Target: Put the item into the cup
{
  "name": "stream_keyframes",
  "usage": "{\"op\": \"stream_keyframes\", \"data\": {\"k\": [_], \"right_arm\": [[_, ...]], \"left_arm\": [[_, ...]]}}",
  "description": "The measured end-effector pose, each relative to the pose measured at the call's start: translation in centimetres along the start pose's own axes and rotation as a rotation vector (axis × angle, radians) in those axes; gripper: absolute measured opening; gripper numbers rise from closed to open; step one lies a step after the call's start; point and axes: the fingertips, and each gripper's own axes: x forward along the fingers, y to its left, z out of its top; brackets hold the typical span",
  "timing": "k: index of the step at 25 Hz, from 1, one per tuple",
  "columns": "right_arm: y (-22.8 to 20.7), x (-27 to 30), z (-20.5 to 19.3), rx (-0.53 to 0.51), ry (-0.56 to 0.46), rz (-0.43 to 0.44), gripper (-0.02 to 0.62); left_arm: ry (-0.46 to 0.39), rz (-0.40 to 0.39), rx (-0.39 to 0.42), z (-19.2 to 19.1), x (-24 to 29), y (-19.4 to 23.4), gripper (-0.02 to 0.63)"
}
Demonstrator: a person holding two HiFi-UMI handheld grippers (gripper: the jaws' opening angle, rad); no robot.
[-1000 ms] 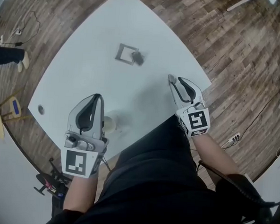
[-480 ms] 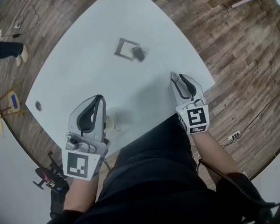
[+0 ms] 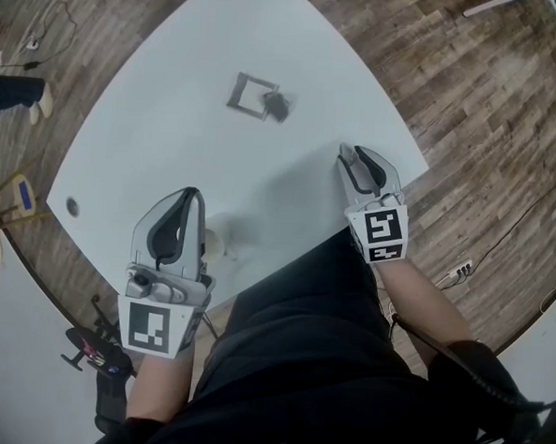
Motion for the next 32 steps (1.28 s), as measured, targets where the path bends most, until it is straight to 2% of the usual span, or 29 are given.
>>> {"op": "stream_keyframes", "data": {"k": [7, 10, 17, 22, 27, 32], "right_arm": [[-0.5, 0.3, -0.7, 0.014, 0.034, -0.013, 0.133], [-0.6, 0.3, -0.8, 0.013, 0.037, -0.012, 0.094], [-0.6, 0.4, -0.4, 0.010, 0.027, 0.007, 0.061], [-0.4, -0.2, 0.2, -0.008, 0.007, 0.022, 0.054], [-0.6, -0.3, 1.1, -0.024, -0.016, 0.034, 0.051], [-0.9, -0.1, 2.0, -0.056, -0.036, 0.034, 0.048]], "left_arm": [[-0.010, 0.013, -0.033, -0.1, -0.2, 0.6, -0.002], [-0.011, 0.019, -0.027, 0.1, -0.1, 0.5, -0.002], [-0.032, 0.020, -0.026, 0.5, -0.6, 0.4, -0.002], [-0.026, 0.056, -0.025, 0.5, -1.4, 0.0, -0.002], [-0.068, 0.068, 0.009, 0.9, -2.5, -0.1, -0.002], [-0.070, 0.122, -0.012, 0.7, -3.3, 0.6, -0.002]]}}
